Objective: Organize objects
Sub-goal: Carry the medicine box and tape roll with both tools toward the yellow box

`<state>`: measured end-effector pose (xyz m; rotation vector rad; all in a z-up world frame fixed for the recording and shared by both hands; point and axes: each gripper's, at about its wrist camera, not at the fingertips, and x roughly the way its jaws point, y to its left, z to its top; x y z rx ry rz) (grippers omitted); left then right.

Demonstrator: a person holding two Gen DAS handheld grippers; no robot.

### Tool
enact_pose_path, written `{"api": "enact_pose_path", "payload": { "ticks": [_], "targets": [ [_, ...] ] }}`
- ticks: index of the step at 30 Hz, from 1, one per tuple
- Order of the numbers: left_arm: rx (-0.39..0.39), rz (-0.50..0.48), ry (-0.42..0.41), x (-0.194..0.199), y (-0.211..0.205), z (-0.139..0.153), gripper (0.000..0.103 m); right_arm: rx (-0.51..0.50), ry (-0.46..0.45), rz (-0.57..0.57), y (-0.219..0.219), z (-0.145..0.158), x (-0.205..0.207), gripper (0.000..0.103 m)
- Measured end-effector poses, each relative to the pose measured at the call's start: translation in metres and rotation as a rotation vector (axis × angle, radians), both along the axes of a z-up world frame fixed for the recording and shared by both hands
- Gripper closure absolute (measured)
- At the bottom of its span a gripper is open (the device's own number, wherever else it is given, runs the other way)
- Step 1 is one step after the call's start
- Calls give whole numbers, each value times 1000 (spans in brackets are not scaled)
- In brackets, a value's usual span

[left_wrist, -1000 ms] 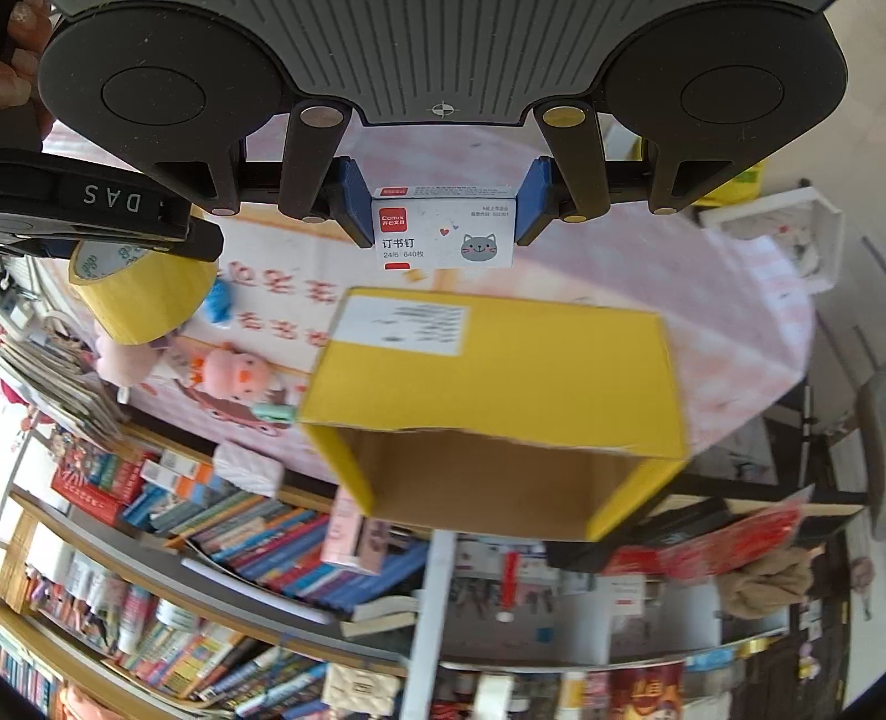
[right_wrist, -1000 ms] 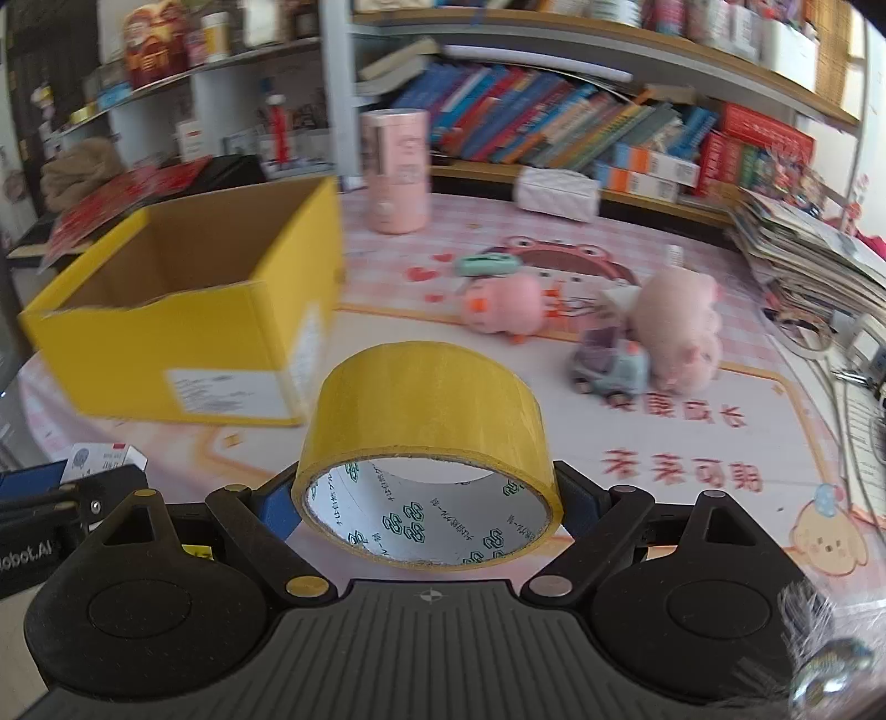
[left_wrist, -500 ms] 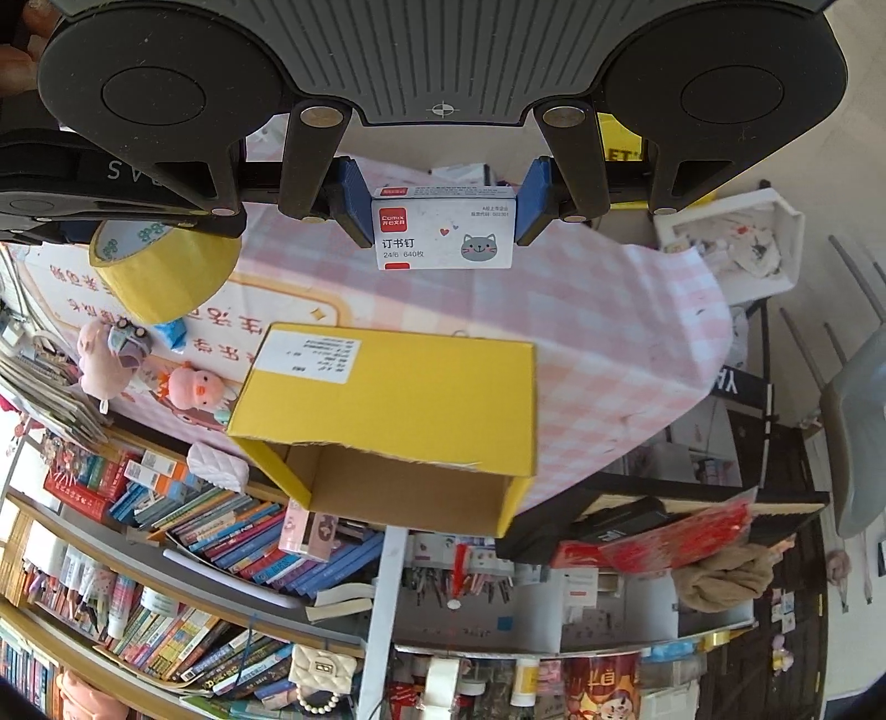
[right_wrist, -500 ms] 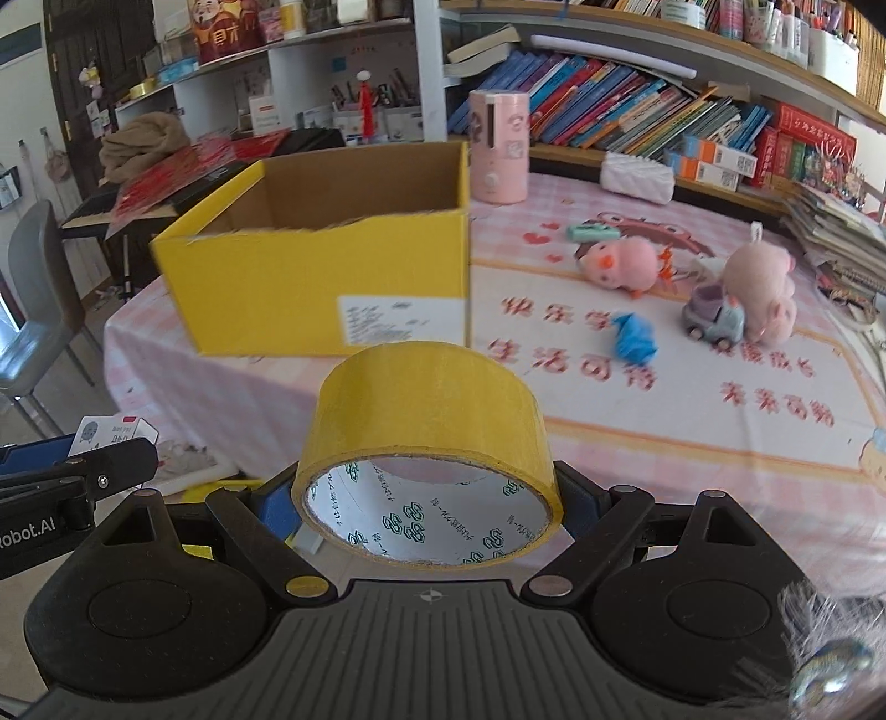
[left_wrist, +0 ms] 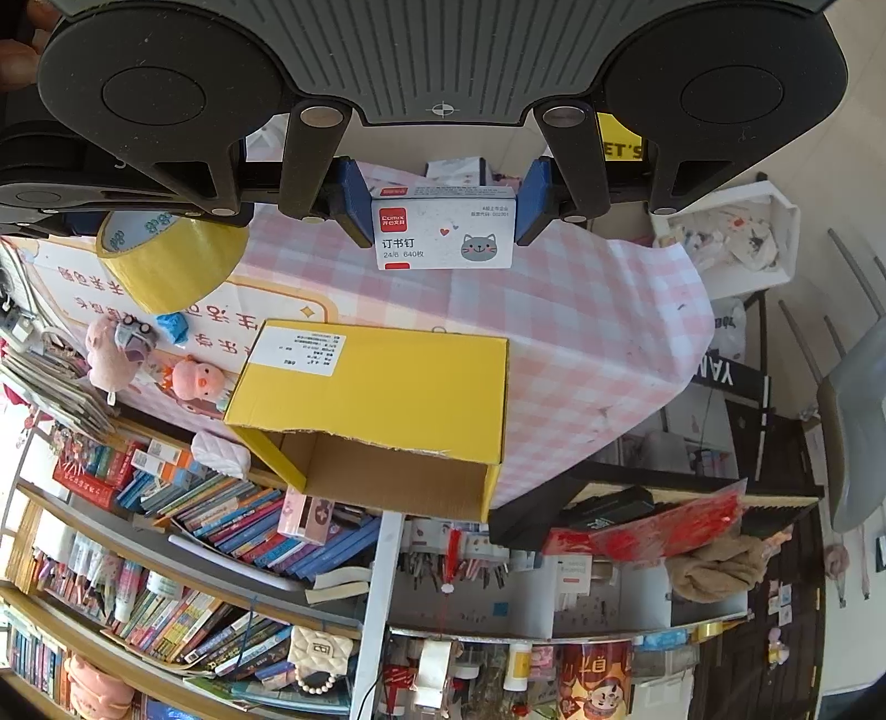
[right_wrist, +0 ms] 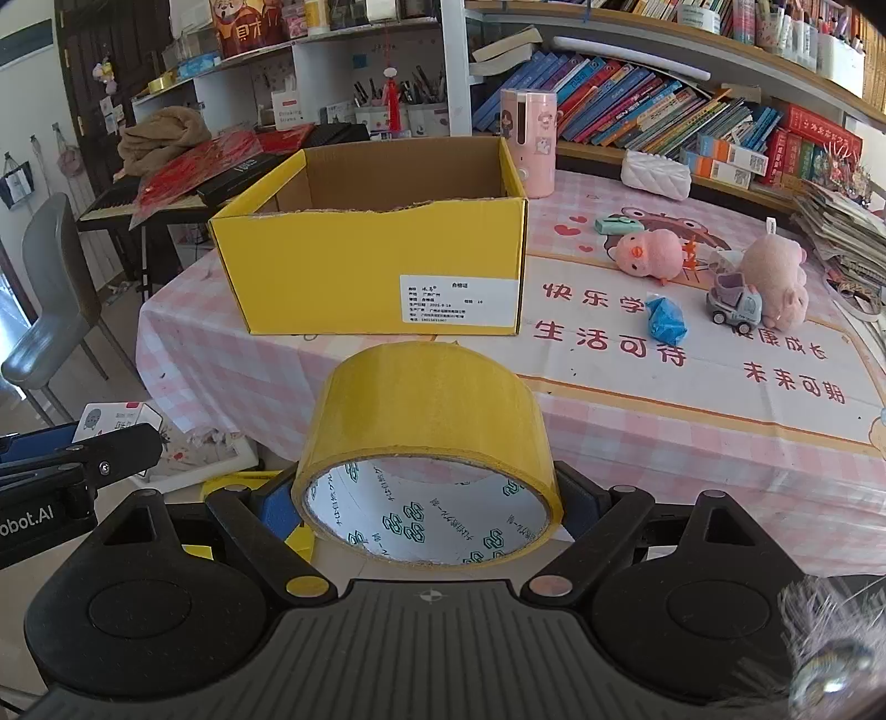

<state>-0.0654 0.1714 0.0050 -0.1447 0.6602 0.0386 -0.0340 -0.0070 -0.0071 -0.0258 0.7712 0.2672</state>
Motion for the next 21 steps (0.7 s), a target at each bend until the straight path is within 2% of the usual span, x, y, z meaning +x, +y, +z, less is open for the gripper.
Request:
{"api": "enact_pose_path", "payload": {
  "ticks": [21],
  "targets": [
    [0,-49,-7,5,-4,0,51,-4,-3,-42,-5,3,-2,15]
  ]
}}
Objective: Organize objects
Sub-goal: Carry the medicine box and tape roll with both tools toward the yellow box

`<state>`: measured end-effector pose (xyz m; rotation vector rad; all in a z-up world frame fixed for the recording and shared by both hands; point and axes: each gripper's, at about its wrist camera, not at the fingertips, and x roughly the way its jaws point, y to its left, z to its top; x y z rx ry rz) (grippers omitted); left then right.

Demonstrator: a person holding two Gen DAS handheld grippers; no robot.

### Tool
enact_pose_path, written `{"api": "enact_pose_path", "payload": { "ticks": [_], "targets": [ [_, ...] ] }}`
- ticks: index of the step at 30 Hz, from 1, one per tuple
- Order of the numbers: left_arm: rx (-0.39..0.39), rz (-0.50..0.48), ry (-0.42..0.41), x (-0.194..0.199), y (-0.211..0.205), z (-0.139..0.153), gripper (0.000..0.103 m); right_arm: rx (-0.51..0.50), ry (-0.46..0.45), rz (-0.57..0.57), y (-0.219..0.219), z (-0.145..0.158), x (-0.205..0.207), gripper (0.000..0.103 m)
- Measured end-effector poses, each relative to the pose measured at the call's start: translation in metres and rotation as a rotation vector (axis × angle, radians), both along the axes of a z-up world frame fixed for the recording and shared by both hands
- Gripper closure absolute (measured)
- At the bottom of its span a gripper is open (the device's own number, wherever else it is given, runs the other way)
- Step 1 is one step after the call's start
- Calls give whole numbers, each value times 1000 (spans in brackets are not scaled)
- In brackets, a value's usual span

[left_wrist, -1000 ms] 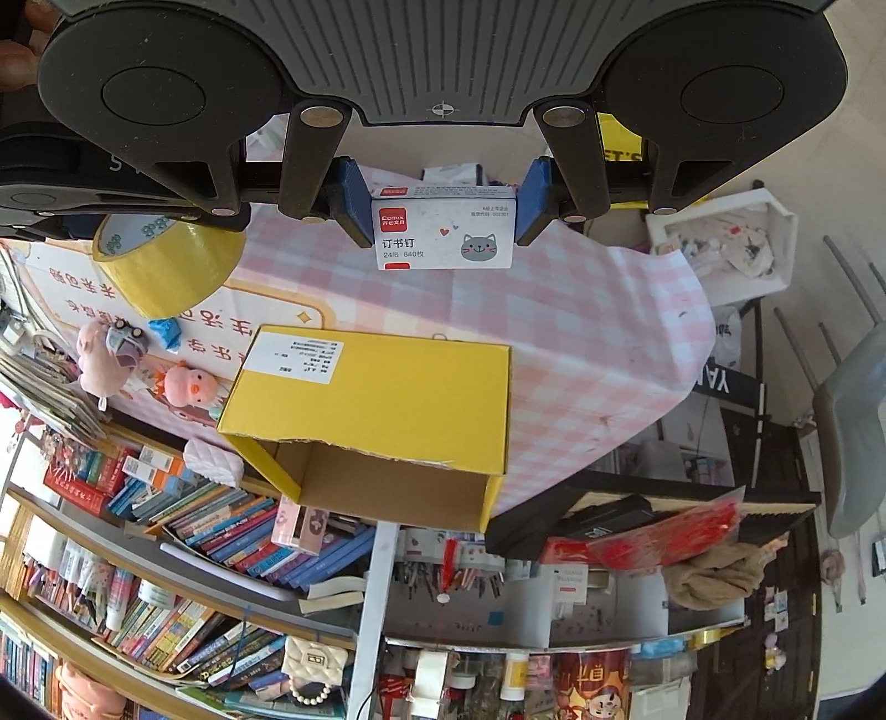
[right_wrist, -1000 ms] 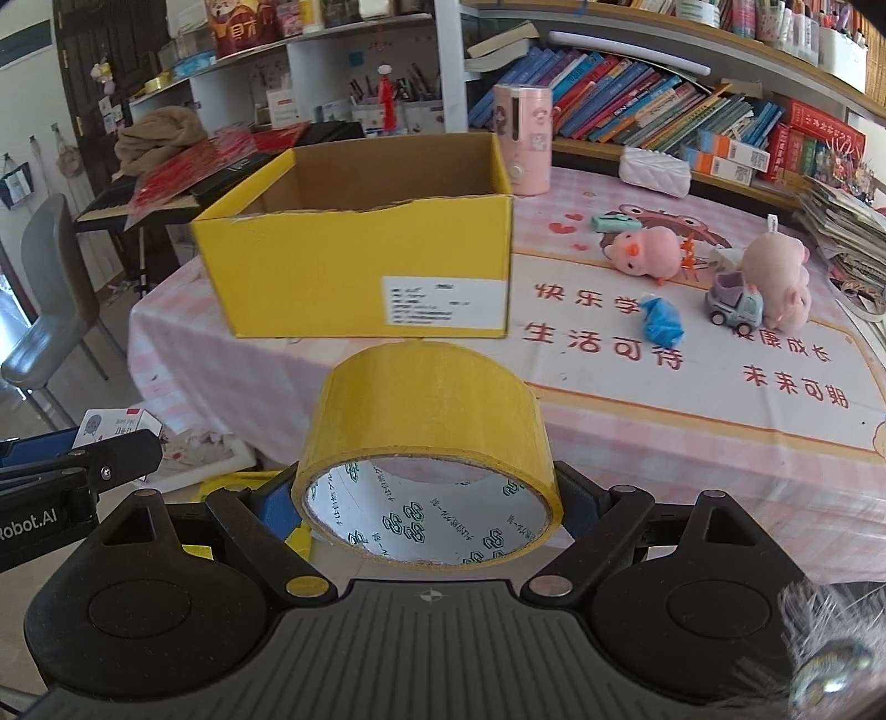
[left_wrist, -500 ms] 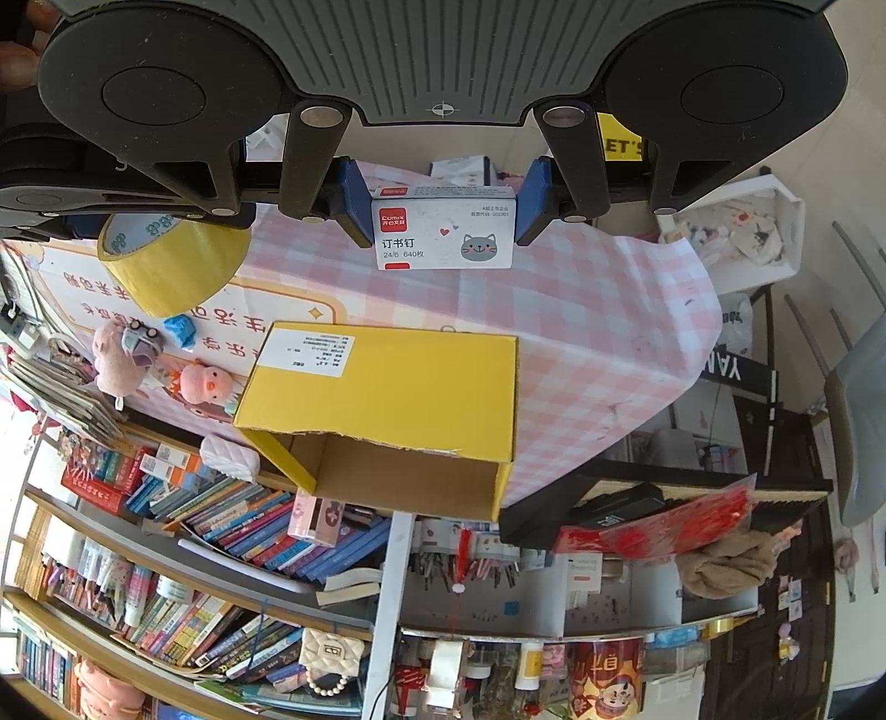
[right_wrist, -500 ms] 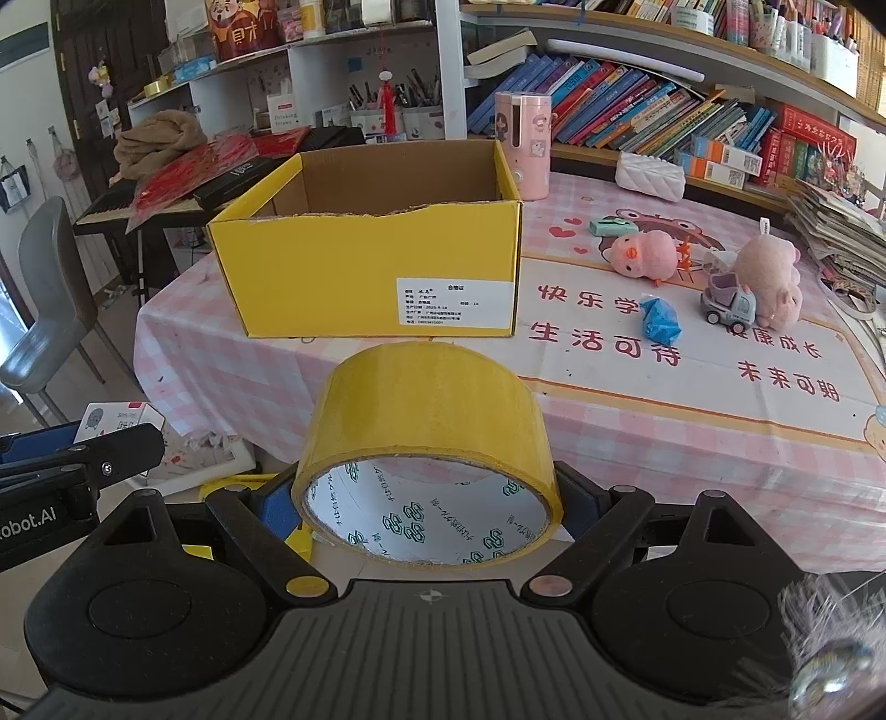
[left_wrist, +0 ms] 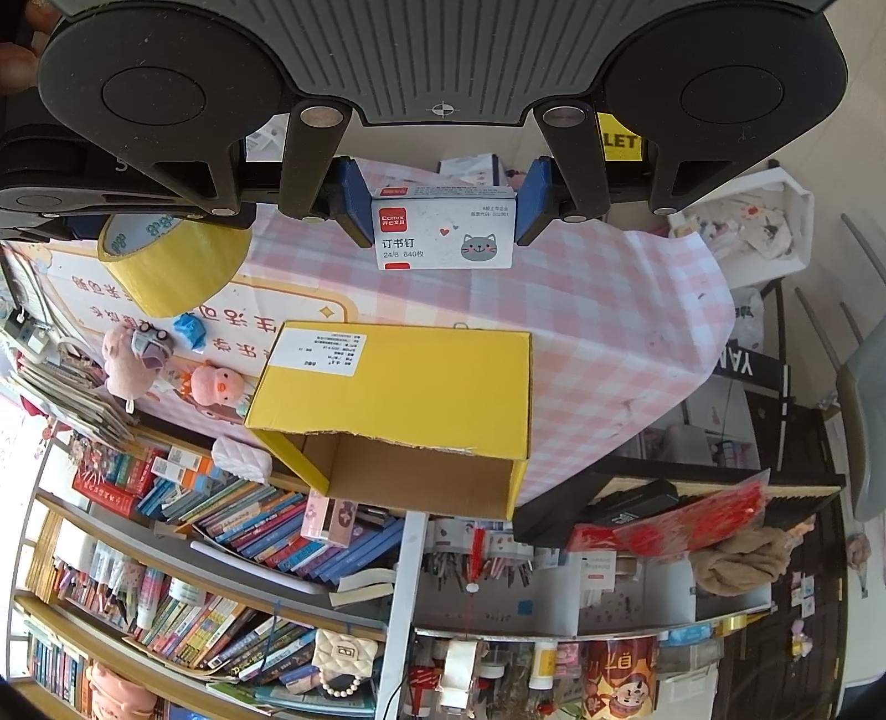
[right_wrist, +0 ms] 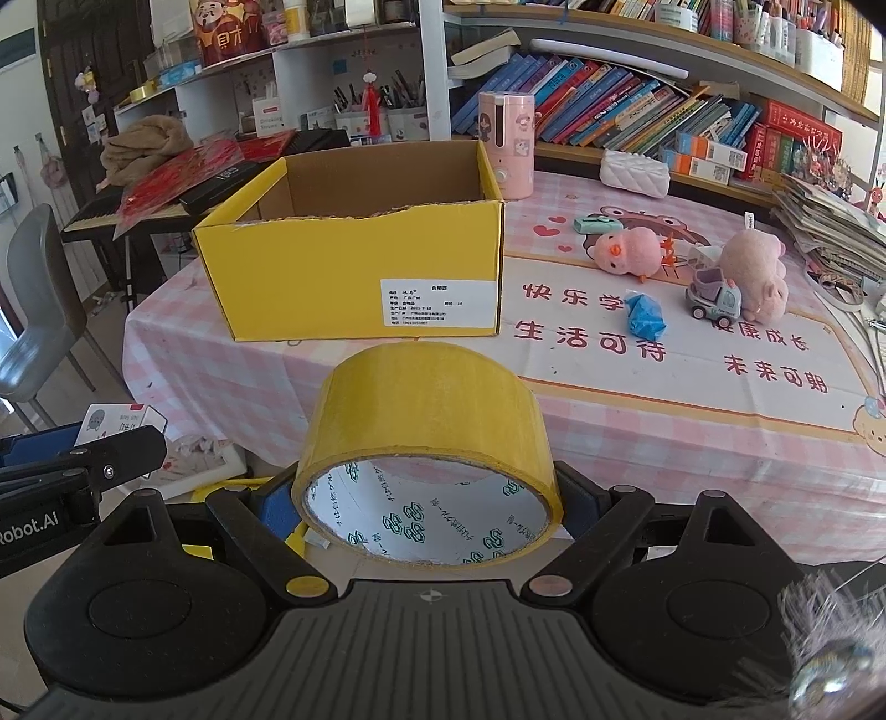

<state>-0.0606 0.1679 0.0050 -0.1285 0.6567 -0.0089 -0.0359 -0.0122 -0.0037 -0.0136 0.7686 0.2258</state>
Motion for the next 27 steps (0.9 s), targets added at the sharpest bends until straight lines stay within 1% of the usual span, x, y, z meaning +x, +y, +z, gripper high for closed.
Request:
{"api": "enact_pose_path", "payload": {
  "ticks": [7,13,20,25,27],
  "targets": [
    [0,-12,-10,3,-3,2,51,-7,-1,-6,-1,1,2,15],
    [28,-28,-38,10,-7,8,51,1,-24,-26,-3,5,10,15],
    [77,-28,-118,33,-6,27,51,25,-98,-29,0,23,33,15],
    [108,-12,-172,61,-4,40,51,50,-177,-12,6,45,62,15],
    [112,-3,-179,74,-3,44,51,60,-210,2,9,54,76,15]
  ]
}}
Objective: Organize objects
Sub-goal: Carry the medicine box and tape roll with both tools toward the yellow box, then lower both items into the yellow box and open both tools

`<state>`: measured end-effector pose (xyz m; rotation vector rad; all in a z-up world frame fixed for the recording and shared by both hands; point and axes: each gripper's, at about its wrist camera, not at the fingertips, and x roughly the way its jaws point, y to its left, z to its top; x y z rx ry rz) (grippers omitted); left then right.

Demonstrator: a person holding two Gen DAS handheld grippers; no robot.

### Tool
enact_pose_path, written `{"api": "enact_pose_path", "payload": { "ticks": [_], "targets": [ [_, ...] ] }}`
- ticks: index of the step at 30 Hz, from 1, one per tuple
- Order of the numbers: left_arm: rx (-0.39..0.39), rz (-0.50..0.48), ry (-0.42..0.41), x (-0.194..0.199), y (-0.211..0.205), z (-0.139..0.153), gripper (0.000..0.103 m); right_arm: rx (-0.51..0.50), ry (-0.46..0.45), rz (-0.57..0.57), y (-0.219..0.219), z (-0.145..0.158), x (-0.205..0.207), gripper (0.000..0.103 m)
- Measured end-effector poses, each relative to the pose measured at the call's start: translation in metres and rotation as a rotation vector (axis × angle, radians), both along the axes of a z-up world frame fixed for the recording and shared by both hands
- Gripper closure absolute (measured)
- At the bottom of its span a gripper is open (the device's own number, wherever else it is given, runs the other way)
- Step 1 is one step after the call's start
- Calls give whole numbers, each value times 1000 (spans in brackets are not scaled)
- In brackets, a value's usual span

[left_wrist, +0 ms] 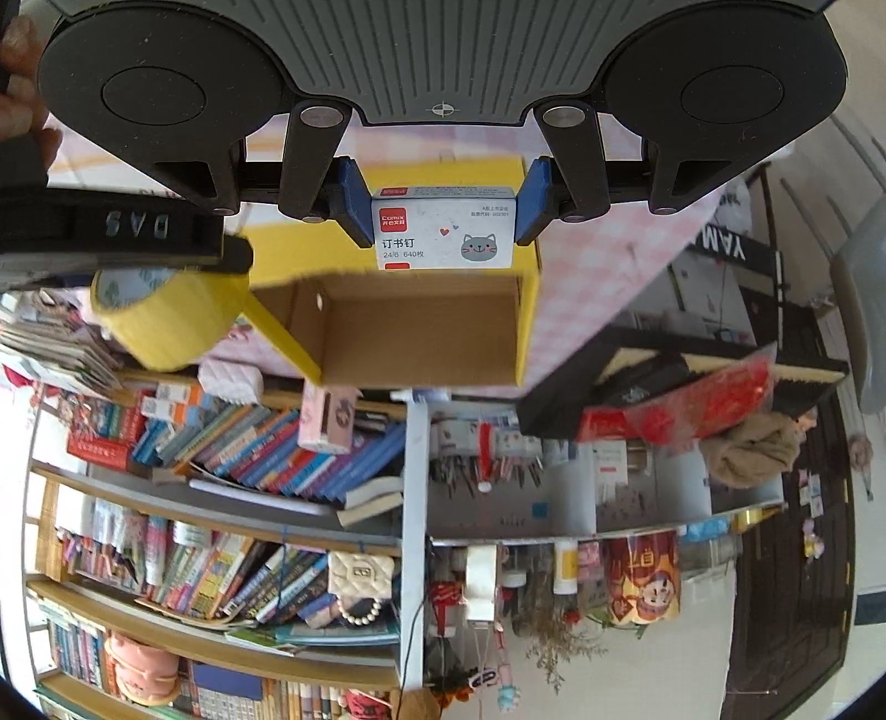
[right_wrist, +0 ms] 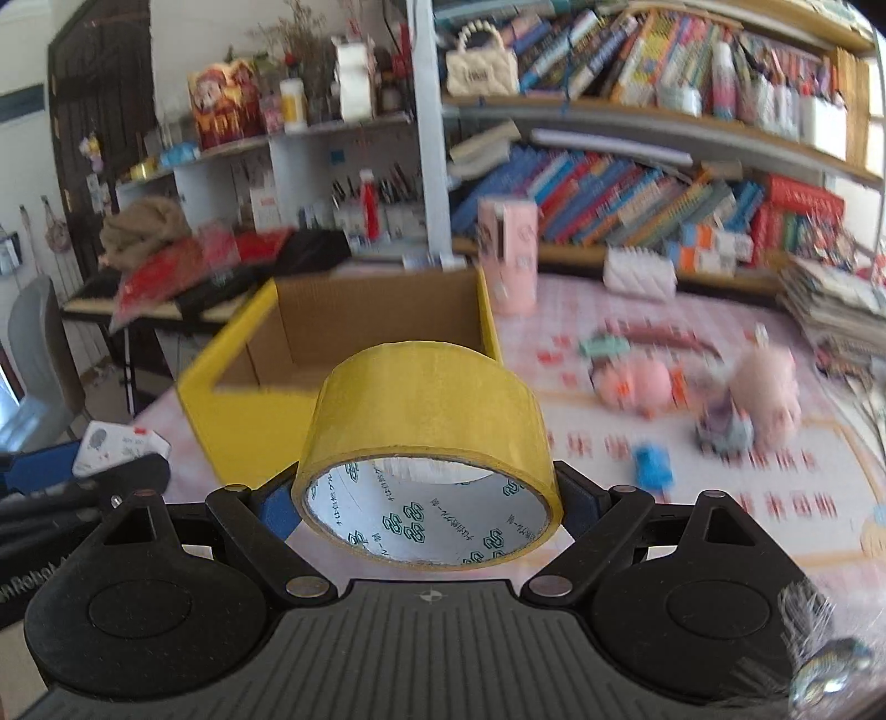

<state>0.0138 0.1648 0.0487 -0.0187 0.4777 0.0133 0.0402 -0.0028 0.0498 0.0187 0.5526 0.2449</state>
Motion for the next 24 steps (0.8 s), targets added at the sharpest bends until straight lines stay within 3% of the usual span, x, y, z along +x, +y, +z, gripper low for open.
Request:
{"api": "enact_pose_path", "payload": {
  "ticks": [9,19,24],
  "targets": [
    [26,56,-16,67,0,5,51,7,-43,46,12,14,78,15],
    [56,109,47,124,-2,-7,51,-67,25,136,27,-14,140,15],
    [61,131,88,144,-1,-17,51,-152,37,218,37,-32,158,15]
  ]
}}
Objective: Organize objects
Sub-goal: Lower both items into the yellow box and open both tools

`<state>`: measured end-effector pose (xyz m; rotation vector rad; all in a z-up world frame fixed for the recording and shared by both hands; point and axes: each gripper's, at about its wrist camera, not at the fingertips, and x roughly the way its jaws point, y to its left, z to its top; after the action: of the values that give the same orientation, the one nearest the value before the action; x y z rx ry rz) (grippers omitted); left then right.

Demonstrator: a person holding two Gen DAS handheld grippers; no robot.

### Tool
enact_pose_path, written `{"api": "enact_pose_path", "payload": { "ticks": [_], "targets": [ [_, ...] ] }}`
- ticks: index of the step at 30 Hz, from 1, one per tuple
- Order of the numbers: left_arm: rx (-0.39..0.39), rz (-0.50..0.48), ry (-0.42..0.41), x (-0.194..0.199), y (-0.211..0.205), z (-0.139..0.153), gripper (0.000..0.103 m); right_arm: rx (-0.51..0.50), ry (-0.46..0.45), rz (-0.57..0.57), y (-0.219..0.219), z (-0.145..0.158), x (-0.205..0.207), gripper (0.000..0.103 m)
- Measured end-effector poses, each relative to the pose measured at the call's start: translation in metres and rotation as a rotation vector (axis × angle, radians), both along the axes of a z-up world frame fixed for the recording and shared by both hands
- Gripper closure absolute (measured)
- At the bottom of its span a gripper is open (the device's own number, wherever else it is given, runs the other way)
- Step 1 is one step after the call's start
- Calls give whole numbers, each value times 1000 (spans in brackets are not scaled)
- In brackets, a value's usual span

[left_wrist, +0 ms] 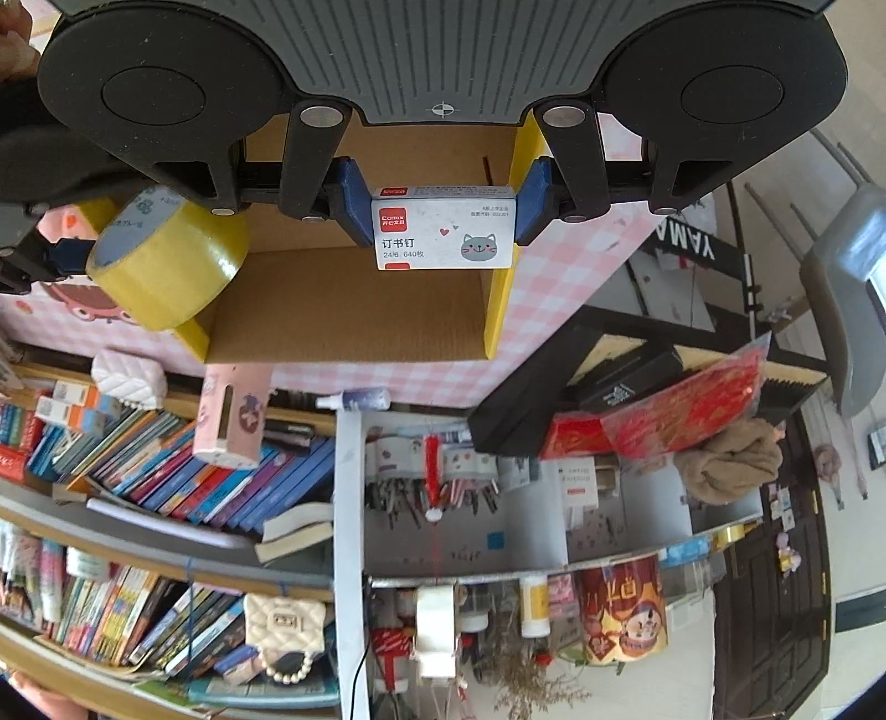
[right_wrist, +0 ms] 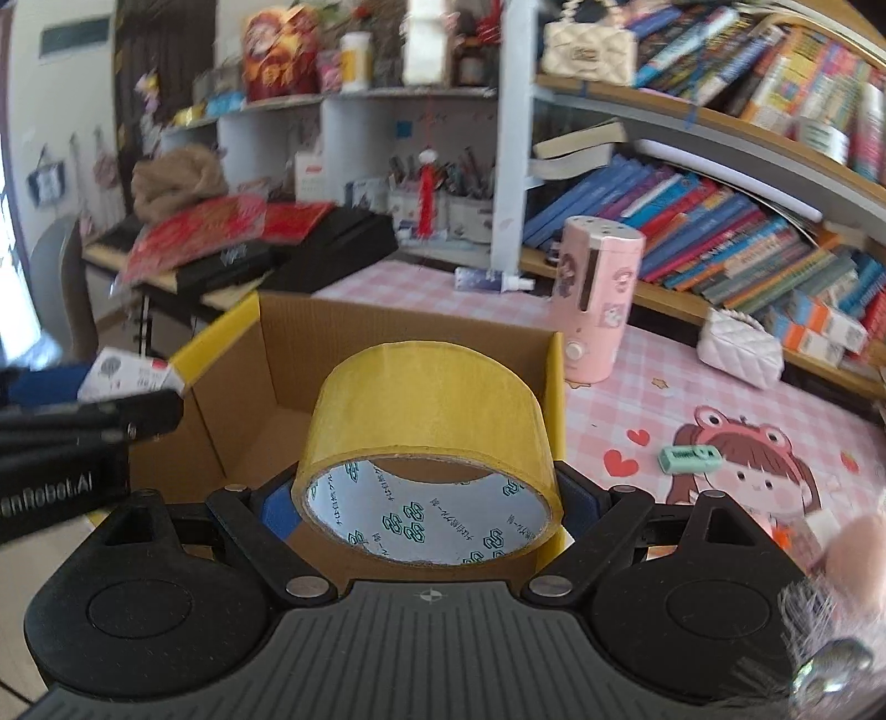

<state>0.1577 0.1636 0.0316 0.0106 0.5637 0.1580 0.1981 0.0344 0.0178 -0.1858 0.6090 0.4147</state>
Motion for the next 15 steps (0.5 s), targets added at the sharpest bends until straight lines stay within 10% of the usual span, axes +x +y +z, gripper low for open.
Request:
{"api": "enact_pose_path", "payload": {
  "ticks": [15],
  "targets": [
    [7,-22,115,40,-16,-31,51,-78,81,274,7,-22,41,15]
  ]
}}
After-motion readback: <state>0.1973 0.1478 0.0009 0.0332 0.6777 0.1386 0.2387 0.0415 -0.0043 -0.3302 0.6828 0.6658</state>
